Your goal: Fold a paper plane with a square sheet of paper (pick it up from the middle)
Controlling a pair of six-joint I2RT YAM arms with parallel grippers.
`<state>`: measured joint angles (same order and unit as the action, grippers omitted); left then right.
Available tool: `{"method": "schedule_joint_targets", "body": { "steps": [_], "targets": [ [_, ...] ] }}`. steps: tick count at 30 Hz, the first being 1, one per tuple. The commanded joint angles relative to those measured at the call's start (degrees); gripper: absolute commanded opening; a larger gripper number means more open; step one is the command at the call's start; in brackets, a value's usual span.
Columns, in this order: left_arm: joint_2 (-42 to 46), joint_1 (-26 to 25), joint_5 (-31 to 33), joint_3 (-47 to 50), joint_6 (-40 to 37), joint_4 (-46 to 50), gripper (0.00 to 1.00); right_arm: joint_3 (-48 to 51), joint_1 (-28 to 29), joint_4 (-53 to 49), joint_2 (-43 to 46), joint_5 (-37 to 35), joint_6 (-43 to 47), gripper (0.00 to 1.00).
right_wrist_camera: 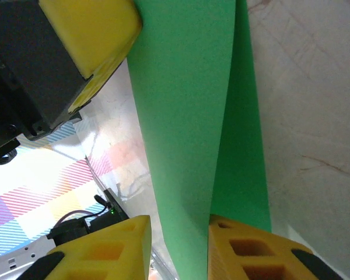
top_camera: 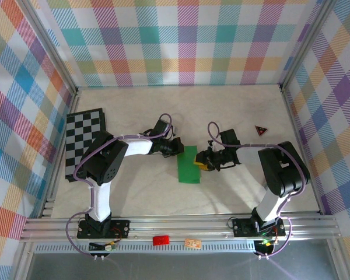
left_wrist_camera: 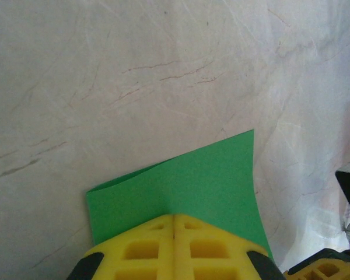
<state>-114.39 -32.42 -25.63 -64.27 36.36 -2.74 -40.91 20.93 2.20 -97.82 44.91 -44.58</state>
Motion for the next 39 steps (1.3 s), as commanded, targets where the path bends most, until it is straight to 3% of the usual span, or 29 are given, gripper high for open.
{"method": "schedule_joint_targets", "body": {
  "steps": [1, 7, 13, 16, 18, 22, 26, 33, 37, 39],
  "targets": [
    [-2.1, 0.4, 0.0, 0.3, -1.0, 2.9, 0.01, -1.3, -0.3, 1.5, -0.9, 2.5, 0.8, 0.29],
    [-1.7, 0.4, -0.7, 0.4, -0.9, 2.9, 0.01, -1.2, -0.6, 2.2, -2.3, 3.1, 0.7, 0.23],
    [0.2, 0.4, -2.9, -1.1, -1.7, 2.7, 0.07, -0.9, -0.9, 2.2, -3.4, 2.8, 1.1, 0.15],
    [2.4, 0.4, -3.8, -2.0, -1.9, 2.1, 0.2, -1.0, -0.9, 2.5, -3.9, 2.0, 0.8, 0.11],
    [4.7, 0.4, -3.5, -2.1, -2.4, 2.2, 0.36, -1.1, -1.0, 3.2, -4.0, 1.2, 0.2, 0.09],
    [9.5, 0.4, -2.4, -1.7, -4.1, 2.8, 0.57, -1.9, -0.9, 5.5, -4.1, 0.2, -1.4, 0.08],
    [14.4, 0.4, 0.2, 0.5, -5.7, 3.5, 0.64, -3.5, -1.0, 5.7, -4.2, -1.4, -2.1, 0.08],
    [20.9, 0.3, 5.2, 8.4, -7.0, -1.8, 0.65, -4.7, -1.2, 5.3, -5.5, -1.5, -1.8, 0.13],
    [24.3, 0.0, 4.2, 15.8, -7.4, -12.5, 0.6, -4.9, -1.6, 5.0, -5.5, 0.1, -1.1, 0.16],
    [25.2, 0.0, 4.0, 16.1, -7.8, -10.1, 0.54, -5.2, -1.8, 4.7, -5.4, 0.9, -0.5, 0.16]
  ]
}}
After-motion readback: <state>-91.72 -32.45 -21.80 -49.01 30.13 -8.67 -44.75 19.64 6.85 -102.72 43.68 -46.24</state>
